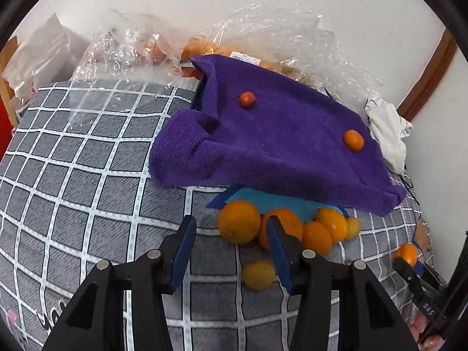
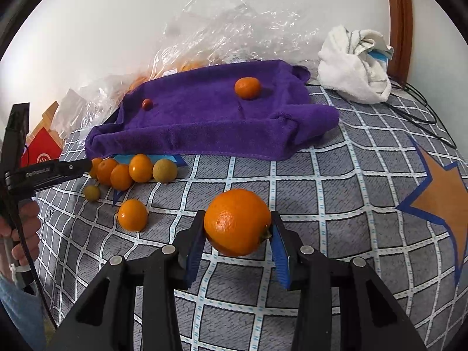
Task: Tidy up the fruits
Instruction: 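Grasp a large orange with the right gripper while the left gripper grasps a kumquat, then carry both fruits over the purple towel and open both grippers to release, then withdraw both grippers from the towel, then grasp a large orange with the right gripper while the left gripper grasps a yellow kumquat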
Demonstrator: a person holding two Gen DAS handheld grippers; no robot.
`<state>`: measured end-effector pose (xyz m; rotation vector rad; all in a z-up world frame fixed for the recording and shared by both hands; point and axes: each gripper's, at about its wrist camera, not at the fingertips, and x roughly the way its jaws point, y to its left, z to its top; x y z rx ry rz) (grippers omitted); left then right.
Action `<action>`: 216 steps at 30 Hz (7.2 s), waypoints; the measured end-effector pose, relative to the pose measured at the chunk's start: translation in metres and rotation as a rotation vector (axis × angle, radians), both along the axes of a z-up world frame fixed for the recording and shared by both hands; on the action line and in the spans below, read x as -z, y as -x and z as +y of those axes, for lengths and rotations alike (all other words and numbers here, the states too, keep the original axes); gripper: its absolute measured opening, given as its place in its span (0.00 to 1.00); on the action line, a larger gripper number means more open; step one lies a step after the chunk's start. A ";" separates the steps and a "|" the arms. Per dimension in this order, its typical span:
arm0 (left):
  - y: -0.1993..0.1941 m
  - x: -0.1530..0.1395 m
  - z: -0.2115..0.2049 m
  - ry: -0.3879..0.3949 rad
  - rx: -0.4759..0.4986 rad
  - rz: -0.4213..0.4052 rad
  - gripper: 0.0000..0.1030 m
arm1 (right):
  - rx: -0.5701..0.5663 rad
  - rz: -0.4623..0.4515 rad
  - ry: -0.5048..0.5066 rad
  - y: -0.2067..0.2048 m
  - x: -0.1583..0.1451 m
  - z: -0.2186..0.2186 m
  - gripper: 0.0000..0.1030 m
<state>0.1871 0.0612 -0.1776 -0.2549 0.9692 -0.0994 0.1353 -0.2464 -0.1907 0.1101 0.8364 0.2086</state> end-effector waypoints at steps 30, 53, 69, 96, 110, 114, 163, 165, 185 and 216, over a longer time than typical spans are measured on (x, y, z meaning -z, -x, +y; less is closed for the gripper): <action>-0.006 0.012 -0.006 -0.089 0.039 0.017 0.30 | -0.001 0.025 -0.010 -0.018 -0.003 0.008 0.41; 0.026 -0.055 0.024 -0.030 -0.020 -0.088 0.30 | 0.028 -0.082 0.001 -0.011 -0.063 0.006 0.41; -0.010 -0.097 0.021 -0.049 -0.032 -0.140 0.30 | 0.029 -0.163 -0.018 -0.056 -0.100 0.008 0.41; -0.123 -0.017 -0.023 -0.075 -0.020 0.019 0.30 | -0.005 0.008 -0.011 -0.159 -0.018 0.015 0.41; -0.136 -0.003 -0.031 -0.133 -0.013 0.042 0.30 | 0.007 0.036 0.028 -0.169 -0.005 0.014 0.41; -0.136 0.000 -0.032 -0.140 -0.009 0.053 0.30 | 0.005 0.035 0.037 -0.169 -0.005 0.015 0.41; 0.070 -0.042 0.024 -0.205 0.008 -0.104 0.42 | -0.127 -0.023 0.055 0.009 -0.001 0.100 0.57; 0.074 -0.039 0.026 -0.196 0.004 -0.110 0.42 | -0.141 -0.007 0.061 0.005 0.006 0.106 0.48; 0.048 -0.006 -0.034 -0.107 0.092 -0.060 0.36 | -0.069 -0.063 0.083 0.018 0.002 0.045 0.30; 0.045 -0.073 0.028 -0.110 -0.050 -0.187 0.23 | -0.022 -0.183 0.031 -0.006 -0.075 0.026 0.31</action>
